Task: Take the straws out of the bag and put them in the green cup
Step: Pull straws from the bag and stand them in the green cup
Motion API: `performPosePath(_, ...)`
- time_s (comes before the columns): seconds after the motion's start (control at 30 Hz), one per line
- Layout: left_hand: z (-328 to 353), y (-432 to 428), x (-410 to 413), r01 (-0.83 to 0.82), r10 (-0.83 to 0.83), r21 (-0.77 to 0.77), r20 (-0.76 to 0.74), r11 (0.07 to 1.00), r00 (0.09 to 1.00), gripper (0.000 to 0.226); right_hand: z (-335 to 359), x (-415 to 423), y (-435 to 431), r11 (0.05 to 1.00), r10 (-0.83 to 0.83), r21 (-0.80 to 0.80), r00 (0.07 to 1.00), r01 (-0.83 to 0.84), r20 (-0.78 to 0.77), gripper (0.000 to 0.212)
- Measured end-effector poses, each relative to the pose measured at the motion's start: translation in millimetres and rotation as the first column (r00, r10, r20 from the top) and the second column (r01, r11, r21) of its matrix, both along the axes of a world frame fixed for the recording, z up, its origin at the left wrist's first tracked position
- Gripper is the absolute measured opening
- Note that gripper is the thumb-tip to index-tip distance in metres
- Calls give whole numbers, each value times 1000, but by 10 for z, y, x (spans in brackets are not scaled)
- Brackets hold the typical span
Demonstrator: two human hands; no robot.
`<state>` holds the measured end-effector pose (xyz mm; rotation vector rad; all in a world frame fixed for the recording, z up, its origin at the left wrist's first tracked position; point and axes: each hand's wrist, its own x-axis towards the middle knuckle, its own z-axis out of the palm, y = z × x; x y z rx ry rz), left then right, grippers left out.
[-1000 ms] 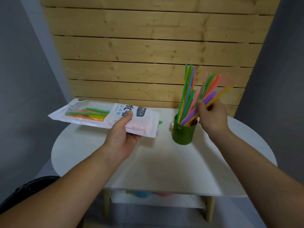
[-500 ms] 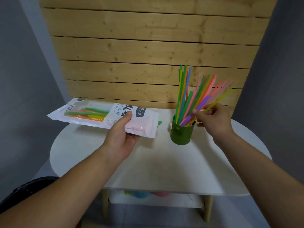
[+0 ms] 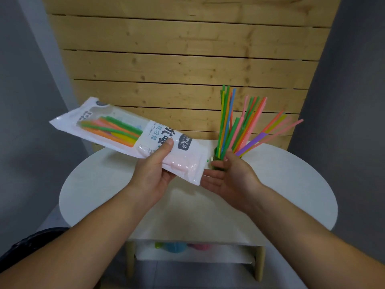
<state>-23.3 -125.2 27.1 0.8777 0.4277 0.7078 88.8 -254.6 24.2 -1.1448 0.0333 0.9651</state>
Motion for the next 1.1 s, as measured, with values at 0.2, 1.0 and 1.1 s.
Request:
performPosePath(0.2,14,-91,6,-26,30,129,-34,991,999,35,-18,-143,149,967,-118,191,963,166,-241,54)
performPosePath(1.0,-51,32,-1,-27,32,-232,17,972,999,18,98,20,-115,1000,-21,19,871,13,492,6)
performPosePath(1.1,-46,36,0,-21,26,-242,20,970,999,17,107,27,-120,1000,-25,9,872,24,489,3)
